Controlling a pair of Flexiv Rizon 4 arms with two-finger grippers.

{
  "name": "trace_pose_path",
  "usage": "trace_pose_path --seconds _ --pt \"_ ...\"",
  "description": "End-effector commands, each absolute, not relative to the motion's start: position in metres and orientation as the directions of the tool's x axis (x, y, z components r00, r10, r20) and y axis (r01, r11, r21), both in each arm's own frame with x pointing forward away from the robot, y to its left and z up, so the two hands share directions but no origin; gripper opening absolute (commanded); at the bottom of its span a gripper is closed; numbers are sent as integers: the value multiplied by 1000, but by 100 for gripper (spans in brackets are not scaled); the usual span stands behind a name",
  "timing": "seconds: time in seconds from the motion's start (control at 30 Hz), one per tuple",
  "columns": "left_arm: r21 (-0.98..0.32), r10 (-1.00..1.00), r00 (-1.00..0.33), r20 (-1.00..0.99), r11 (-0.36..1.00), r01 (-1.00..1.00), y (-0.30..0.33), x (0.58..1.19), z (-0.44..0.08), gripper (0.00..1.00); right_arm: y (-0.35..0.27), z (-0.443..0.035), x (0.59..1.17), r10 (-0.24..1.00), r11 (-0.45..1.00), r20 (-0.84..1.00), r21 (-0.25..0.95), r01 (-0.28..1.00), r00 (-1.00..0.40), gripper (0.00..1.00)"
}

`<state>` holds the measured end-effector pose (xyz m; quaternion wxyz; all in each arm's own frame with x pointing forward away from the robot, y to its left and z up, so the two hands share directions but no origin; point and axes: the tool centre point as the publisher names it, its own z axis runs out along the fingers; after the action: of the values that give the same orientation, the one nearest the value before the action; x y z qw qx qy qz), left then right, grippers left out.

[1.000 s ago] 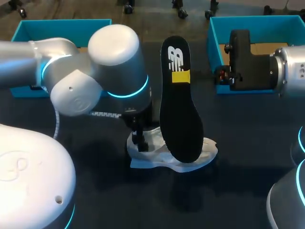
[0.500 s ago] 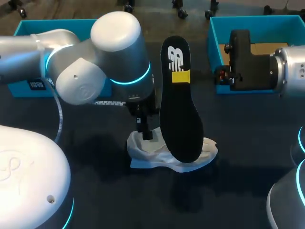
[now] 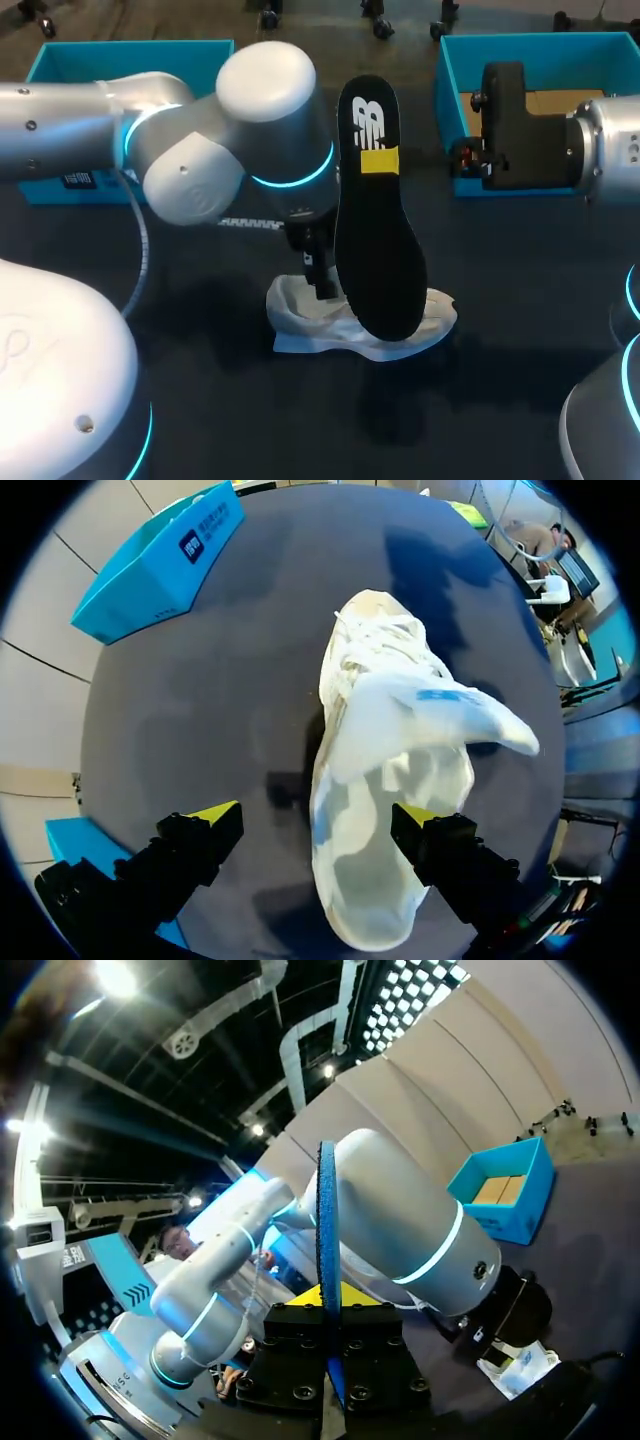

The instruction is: Take the shoe out of the shoebox, open the shoe tongue, remove and reinsert the insole, then place the shoe into the shoebox

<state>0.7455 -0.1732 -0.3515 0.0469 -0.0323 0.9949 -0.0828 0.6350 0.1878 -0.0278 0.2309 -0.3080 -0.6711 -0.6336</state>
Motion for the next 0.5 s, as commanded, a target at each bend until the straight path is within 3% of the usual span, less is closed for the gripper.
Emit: trace_pose_path --seconds 0.03,0.33,0.4,0.47,0.5 --pt "-150 -93 -990 -102 986 -77 -185 751 -361 100 189 -29 634 123 6 701 708 706 -703 0" --pt "-136 -99 -990 -102 987 -85 -192 762 -372 100 189 -29 634 123 6 701 708 706 -703 0" --pt "-136 -87 -996 -34 987 -81 -193 763 -376 91 189 -29 634 123 6 701 708 706 -703 0" --pt "-128 -87 -996 -32 988 -82 -192 765 -379 88 189 -29 634 123 6 701 708 706 -703 0" --pt "-124 -78 -997 -23 989 -74 -191 765 -381 79 189 -29 634 123 6 701 708 706 -703 0"
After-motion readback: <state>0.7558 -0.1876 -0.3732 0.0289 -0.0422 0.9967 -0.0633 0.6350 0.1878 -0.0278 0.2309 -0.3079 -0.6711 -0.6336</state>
